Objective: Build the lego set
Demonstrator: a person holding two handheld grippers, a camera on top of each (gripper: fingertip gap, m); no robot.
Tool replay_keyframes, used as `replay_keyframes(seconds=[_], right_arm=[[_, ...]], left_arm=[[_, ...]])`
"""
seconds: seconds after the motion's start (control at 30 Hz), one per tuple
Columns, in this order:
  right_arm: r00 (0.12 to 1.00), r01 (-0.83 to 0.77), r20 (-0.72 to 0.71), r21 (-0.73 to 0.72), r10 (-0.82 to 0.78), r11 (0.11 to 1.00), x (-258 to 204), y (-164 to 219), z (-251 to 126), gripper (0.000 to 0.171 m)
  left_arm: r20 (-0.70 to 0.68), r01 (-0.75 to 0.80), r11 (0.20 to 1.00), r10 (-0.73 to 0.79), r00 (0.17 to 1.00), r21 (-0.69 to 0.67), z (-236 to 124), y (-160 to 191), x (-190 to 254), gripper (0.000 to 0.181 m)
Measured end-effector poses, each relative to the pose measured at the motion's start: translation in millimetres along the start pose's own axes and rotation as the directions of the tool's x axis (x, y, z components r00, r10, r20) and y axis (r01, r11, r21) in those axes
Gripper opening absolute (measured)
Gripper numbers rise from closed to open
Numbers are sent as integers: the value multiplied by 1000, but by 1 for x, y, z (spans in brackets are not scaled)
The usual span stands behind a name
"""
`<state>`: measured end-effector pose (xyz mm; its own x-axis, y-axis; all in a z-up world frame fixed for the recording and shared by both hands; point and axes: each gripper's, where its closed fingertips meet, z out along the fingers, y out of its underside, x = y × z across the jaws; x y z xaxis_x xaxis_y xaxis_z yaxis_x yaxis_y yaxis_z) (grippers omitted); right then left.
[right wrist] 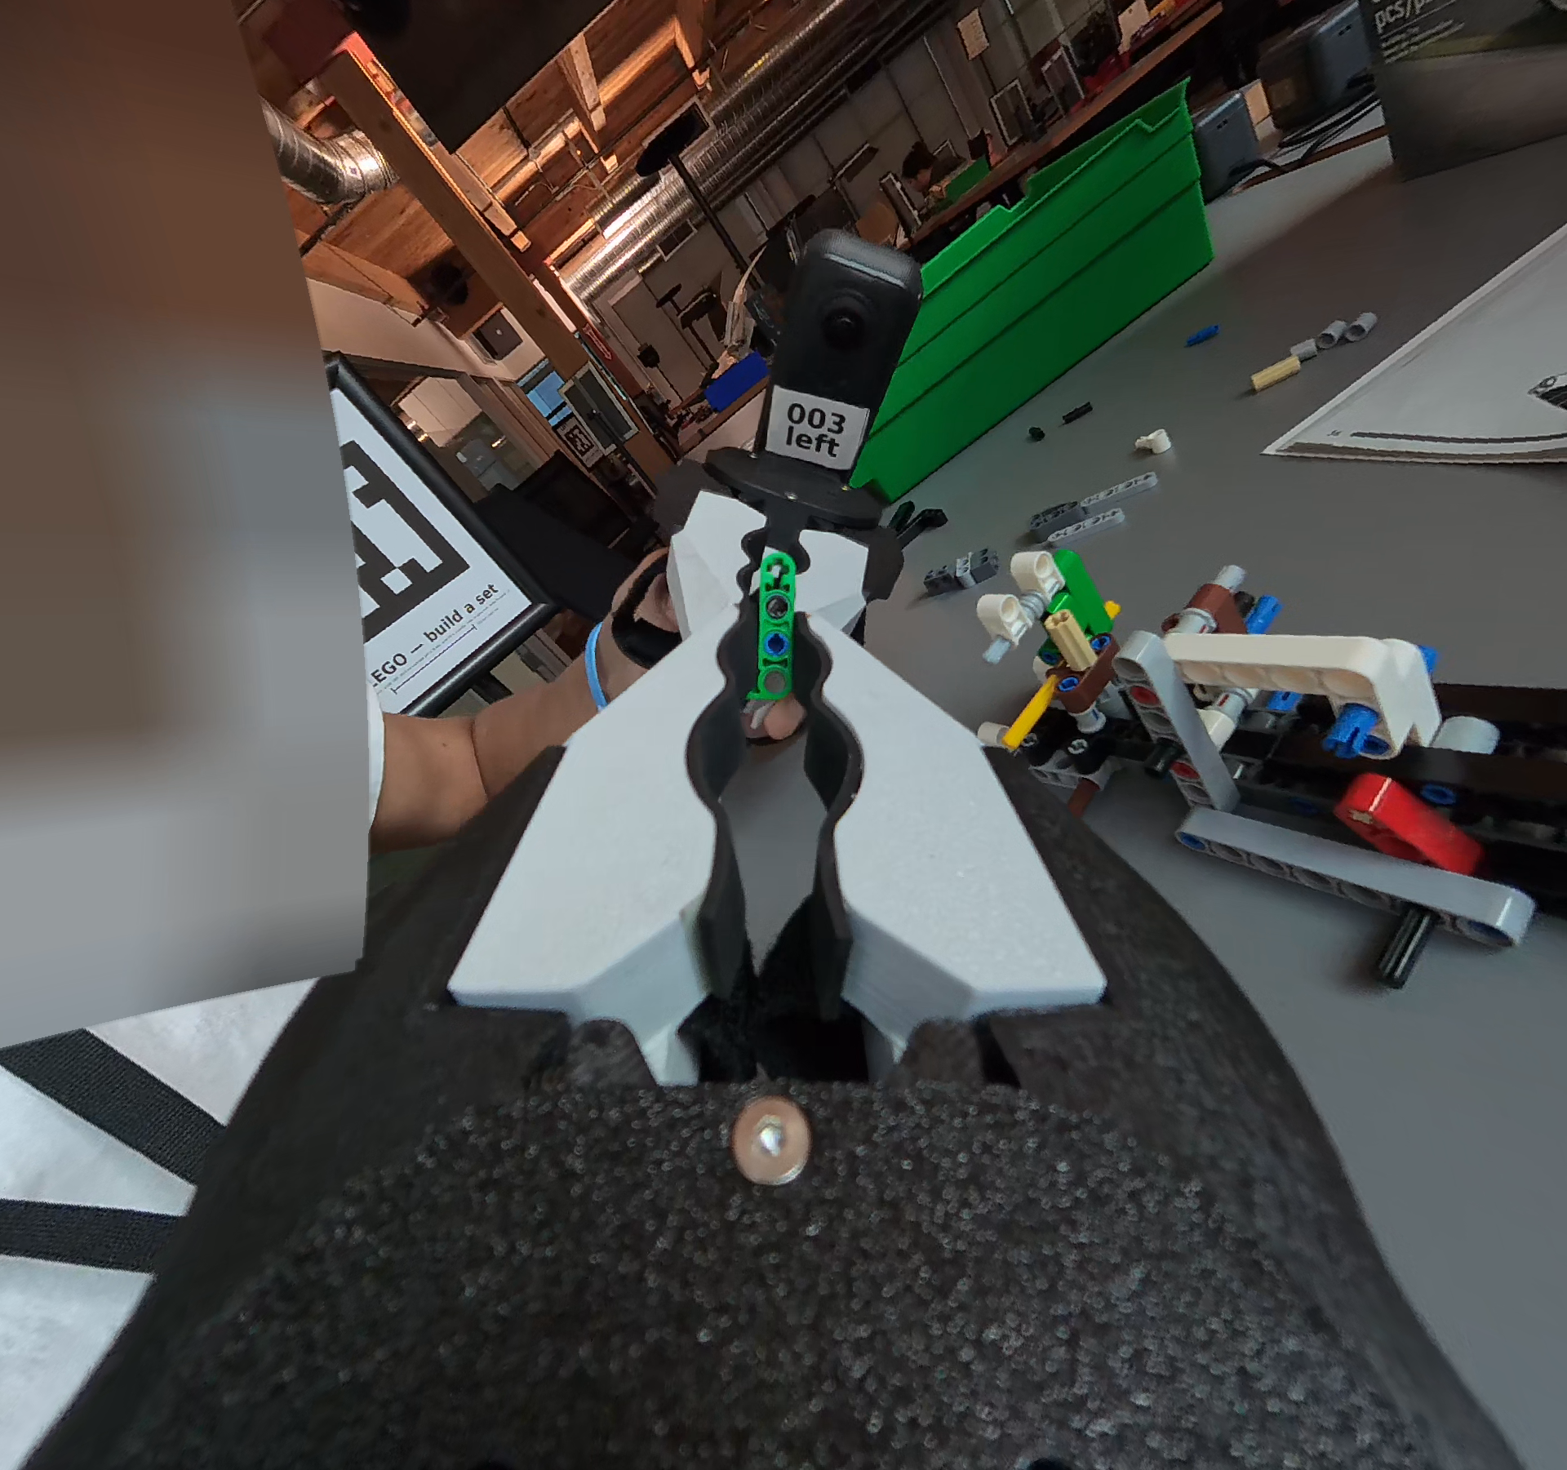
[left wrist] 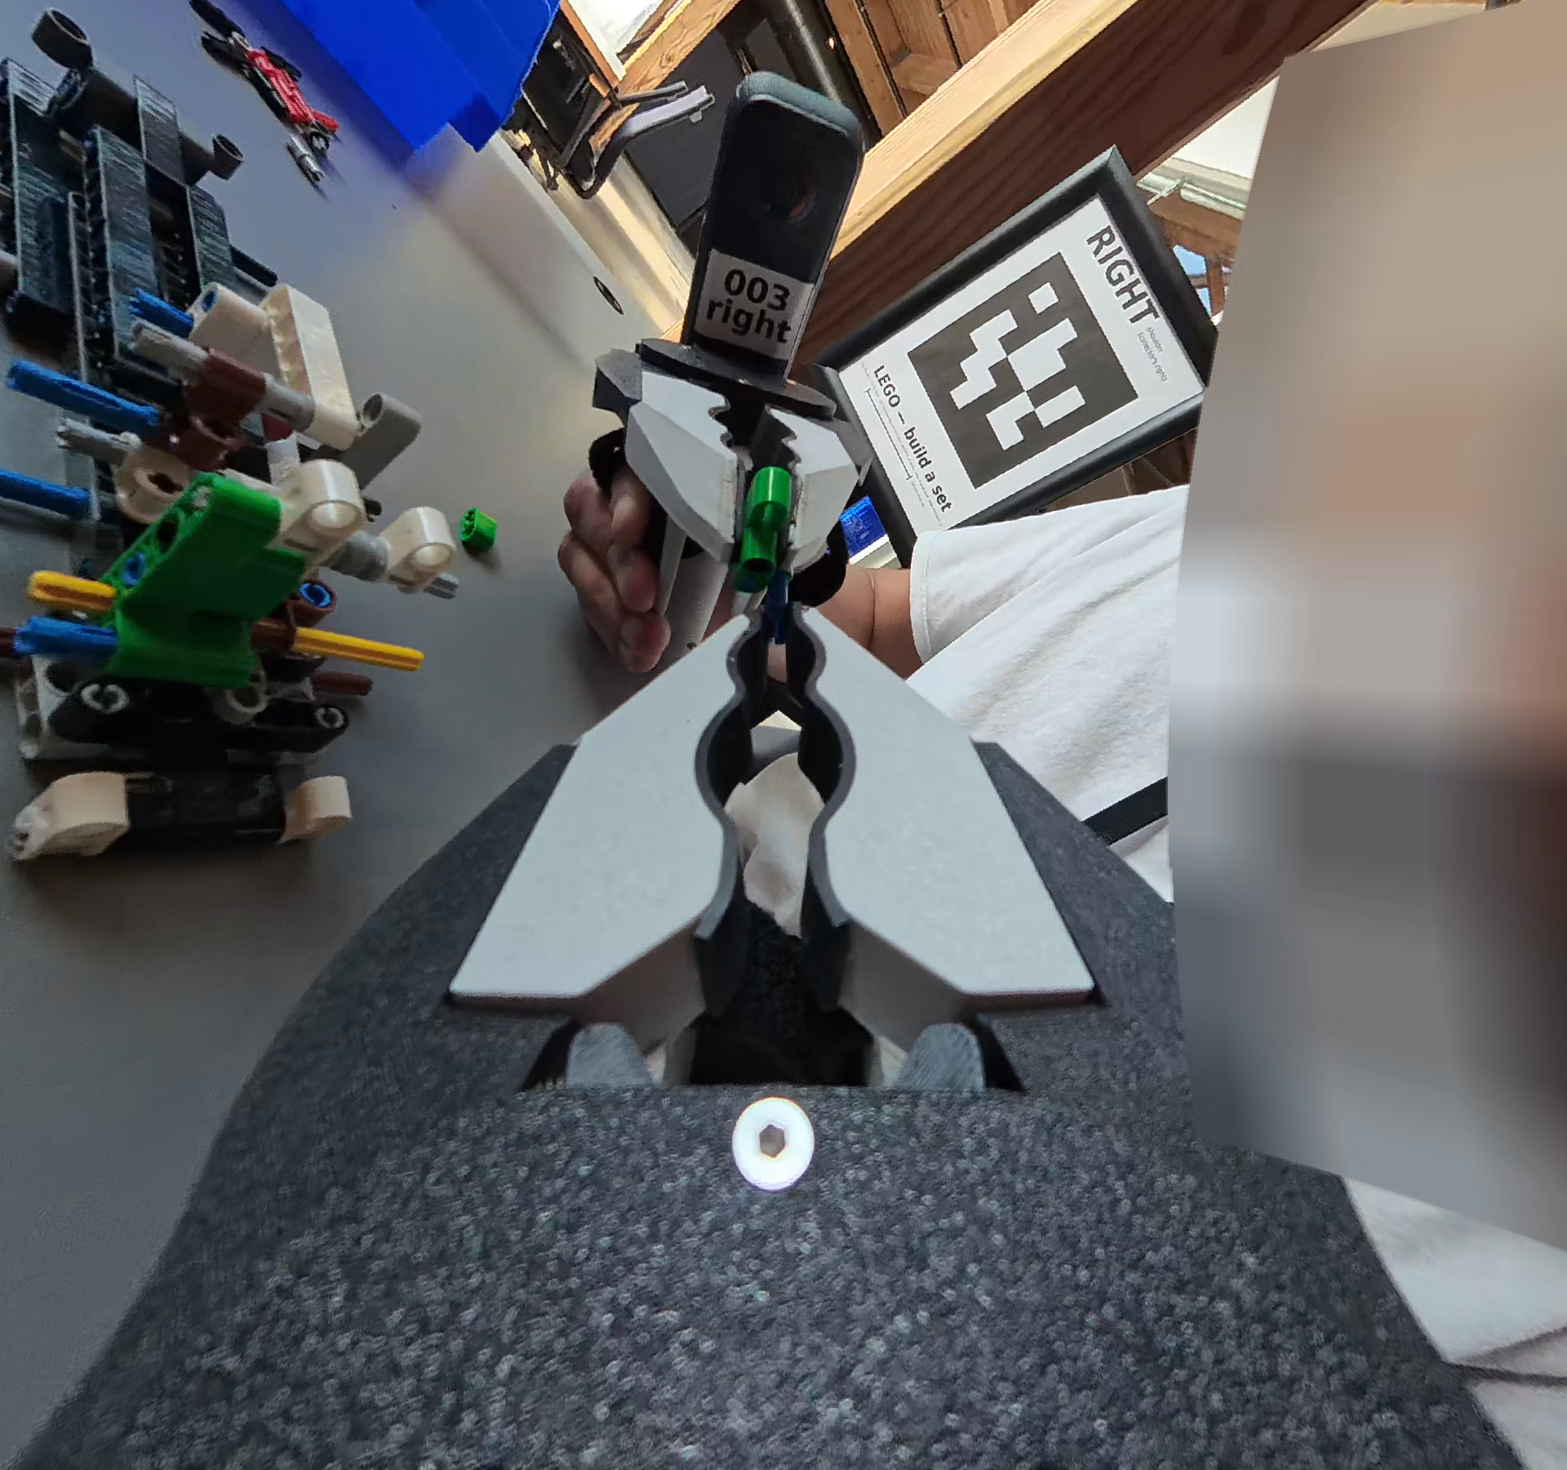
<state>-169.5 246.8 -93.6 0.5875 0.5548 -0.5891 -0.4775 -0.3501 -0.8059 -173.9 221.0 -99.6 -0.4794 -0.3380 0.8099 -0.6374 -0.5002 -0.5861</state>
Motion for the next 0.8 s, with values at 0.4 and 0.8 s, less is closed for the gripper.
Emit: replay_keyframes(seconds=[0.4,0.8], right_arm=[[981,187,-50,-29,-188,982,-6,-19,-10,48],[450,682,-348,-461,-823,568,8,-2,-12,31]], left_arm=[[57,-68,990,62,996,122,-2,-8,4,2],[123,-3,946,-39,992,324,11,-17,-2,2]])
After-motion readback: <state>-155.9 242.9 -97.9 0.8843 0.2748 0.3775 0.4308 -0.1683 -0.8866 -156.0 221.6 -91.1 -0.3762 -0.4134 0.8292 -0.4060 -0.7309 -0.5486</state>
